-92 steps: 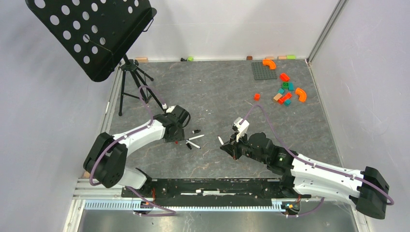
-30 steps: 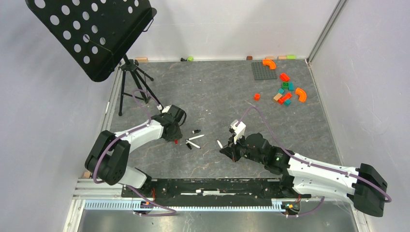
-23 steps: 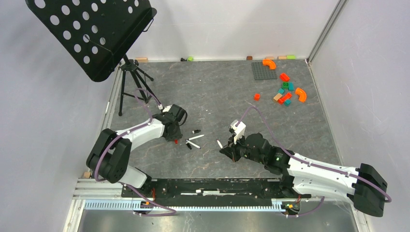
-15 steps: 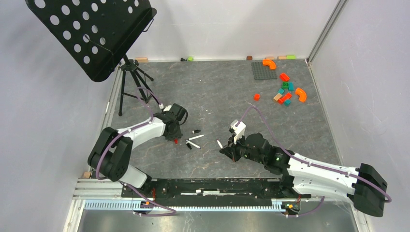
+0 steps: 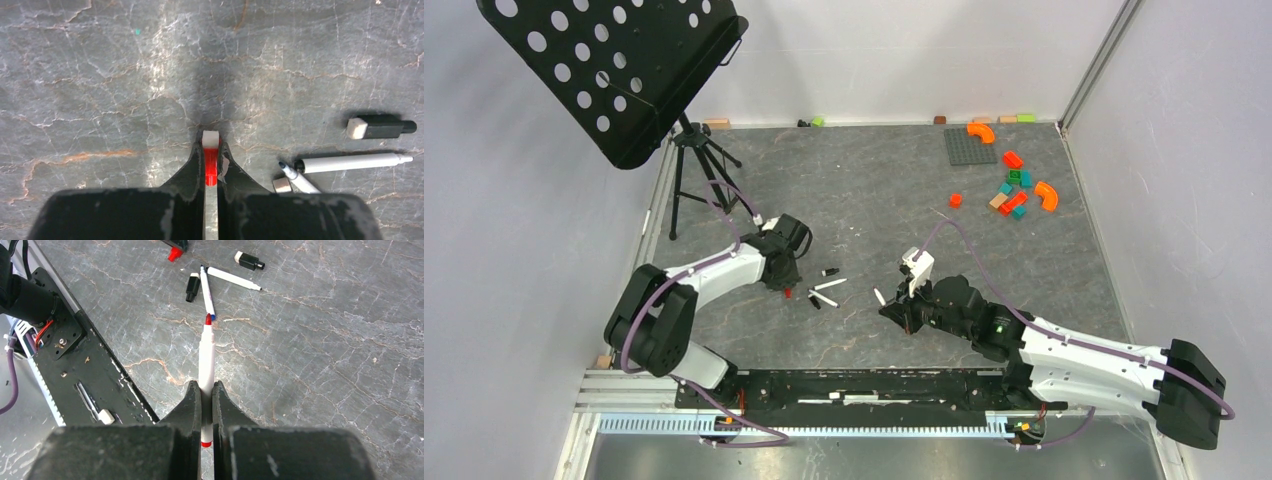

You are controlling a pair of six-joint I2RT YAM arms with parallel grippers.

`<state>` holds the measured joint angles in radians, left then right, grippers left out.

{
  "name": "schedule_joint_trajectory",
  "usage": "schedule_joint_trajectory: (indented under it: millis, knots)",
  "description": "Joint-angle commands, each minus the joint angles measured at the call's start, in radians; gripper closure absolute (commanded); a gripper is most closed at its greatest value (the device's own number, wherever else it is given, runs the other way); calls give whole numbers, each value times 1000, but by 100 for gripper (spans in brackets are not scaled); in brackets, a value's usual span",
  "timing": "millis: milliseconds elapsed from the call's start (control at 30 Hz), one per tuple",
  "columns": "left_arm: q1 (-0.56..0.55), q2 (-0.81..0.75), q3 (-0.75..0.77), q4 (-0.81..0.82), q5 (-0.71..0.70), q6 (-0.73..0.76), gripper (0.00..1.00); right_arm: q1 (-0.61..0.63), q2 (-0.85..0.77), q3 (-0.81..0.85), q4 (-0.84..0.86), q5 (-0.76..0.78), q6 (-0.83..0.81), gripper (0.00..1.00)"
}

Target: Insert the pens into the pen caps

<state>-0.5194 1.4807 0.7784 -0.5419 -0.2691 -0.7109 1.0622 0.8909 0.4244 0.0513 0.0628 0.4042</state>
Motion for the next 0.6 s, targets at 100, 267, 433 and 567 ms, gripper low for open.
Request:
schedule_joint_trajectory:
  millis: [100, 267, 433, 567]
  knots:
    - [-14, -181, -34, 1, -42, 52, 98, -1, -46, -2, 81, 73, 31, 100]
    - [-19, -271, -51, 1, -29, 56, 98, 0, -74, -33, 133, 97, 48, 100]
    - [-19, -350, -72, 2, -25, 43, 98, 0, -83, -30, 155, 128, 73, 100]
    - [-19, -450, -108, 33, -18, 45, 98, 2, -95, -27, 157, 192, 73, 100]
